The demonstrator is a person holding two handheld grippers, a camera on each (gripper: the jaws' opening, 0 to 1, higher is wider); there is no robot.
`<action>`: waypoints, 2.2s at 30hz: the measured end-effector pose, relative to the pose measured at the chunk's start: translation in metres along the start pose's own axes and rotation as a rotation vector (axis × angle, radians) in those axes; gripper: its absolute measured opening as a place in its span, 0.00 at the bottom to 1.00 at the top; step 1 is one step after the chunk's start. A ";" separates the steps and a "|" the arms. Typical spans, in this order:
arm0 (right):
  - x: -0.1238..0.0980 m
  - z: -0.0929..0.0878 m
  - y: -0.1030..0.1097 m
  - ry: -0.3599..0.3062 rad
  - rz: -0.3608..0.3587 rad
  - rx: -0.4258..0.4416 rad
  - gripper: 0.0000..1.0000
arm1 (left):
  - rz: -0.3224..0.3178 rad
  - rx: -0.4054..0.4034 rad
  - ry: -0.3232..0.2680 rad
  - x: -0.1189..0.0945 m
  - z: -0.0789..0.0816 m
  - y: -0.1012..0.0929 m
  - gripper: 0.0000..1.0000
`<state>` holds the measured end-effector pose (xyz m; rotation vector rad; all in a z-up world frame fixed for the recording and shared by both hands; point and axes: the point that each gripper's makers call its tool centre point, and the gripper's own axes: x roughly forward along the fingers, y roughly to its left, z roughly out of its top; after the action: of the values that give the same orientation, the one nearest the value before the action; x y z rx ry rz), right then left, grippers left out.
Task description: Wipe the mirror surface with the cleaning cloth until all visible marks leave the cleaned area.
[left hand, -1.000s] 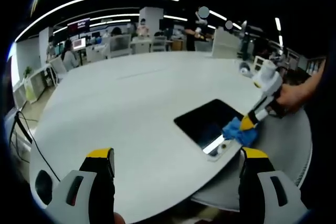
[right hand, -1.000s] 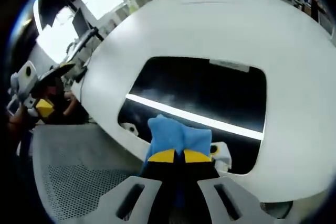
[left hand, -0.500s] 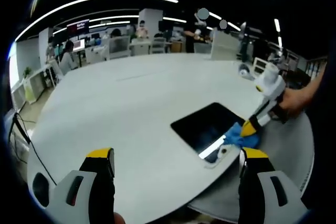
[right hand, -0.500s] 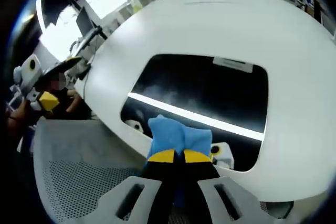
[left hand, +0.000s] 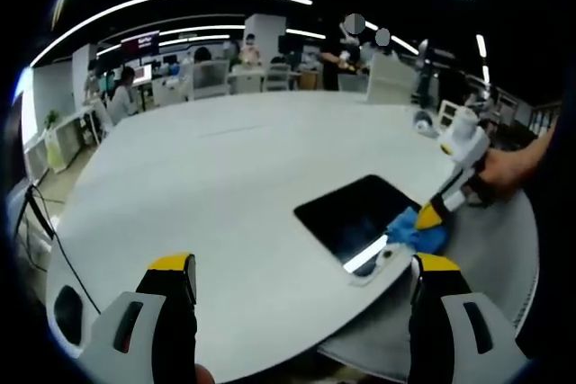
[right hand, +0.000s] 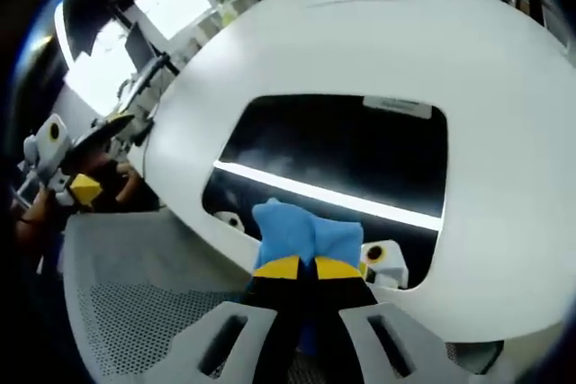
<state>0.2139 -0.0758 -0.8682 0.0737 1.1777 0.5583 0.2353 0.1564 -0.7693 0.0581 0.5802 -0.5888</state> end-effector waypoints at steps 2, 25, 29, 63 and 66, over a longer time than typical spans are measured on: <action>-0.002 -0.001 -0.004 0.003 -0.004 0.006 0.00 | 0.000 -0.001 0.000 0.000 0.000 0.000 1.00; -0.015 -0.003 -0.032 0.014 -0.041 0.067 0.00 | -0.020 0.008 0.016 0.008 0.003 -0.005 1.00; -0.014 0.000 -0.033 0.014 -0.035 0.078 0.00 | -0.022 0.007 0.017 0.008 0.003 -0.005 1.00; 0.014 0.095 -0.076 0.071 -0.093 0.043 0.00 | 0.023 -0.028 0.039 0.005 -0.004 0.007 1.00; 0.018 0.106 -0.081 0.073 -0.100 0.045 0.00 | 0.026 -0.024 0.041 0.006 -0.005 0.009 1.00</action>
<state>0.3429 -0.1133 -0.8693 0.0330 1.2581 0.4494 0.2415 0.1618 -0.7771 0.0553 0.6250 -0.5563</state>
